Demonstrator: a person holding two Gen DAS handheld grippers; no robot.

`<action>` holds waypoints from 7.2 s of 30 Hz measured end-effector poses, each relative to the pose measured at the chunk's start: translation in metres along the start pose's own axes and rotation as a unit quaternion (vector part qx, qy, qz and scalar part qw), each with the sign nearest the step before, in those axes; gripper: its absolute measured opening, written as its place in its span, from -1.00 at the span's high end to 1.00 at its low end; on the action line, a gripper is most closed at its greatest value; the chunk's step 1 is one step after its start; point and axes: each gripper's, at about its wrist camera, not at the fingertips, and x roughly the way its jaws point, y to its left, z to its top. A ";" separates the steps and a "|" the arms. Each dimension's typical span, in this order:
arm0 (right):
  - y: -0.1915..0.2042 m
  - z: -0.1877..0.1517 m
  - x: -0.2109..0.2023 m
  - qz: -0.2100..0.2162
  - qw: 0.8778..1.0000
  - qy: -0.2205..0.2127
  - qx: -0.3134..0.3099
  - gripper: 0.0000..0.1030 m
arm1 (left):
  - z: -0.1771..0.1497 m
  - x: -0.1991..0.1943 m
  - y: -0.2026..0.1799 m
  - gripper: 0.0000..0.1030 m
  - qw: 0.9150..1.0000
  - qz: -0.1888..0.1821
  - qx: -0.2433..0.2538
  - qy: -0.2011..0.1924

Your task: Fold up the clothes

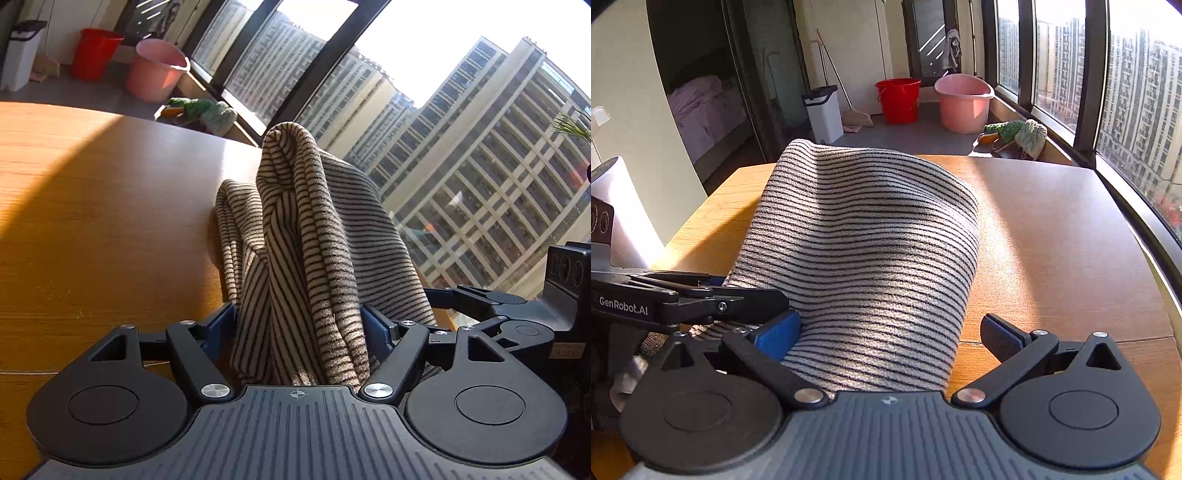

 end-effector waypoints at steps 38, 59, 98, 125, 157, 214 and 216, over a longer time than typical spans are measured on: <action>0.026 0.024 -0.049 0.058 0.986 -0.098 -0.122 0.02 | -0.042 -0.031 -0.051 -0.07 0.998 -0.056 0.016 -0.018; -0.003 0.060 -0.051 0.113 0.985 -0.128 -0.018 0.85 | -0.043 -0.007 -0.036 0.19 0.997 -0.073 0.027 0.022; -0.016 -0.006 -0.055 0.217 0.975 -0.054 0.009 0.72 | -0.047 -0.011 -0.032 0.20 0.998 -0.052 -0.020 0.024; -0.003 -0.022 -0.110 0.149 0.973 -0.109 -0.138 -1.00 | 0.012 0.046 -0.089 -0.08 0.997 0.006 0.072 -0.023; -0.050 0.049 0.010 0.007 0.998 -0.043 -0.038 -1.00 | -0.027 -0.012 -0.064 -0.09 0.998 0.014 0.046 -0.042; 0.077 0.086 0.122 0.215 0.976 -0.020 -0.021 -0.64 | 0.056 -0.100 0.043 -0.35 0.968 0.190 -0.027 -0.164; 0.081 0.086 0.119 0.204 0.978 -0.027 -0.040 -0.64 | 0.071 -0.107 0.032 -0.35 0.969 0.154 -0.021 -0.191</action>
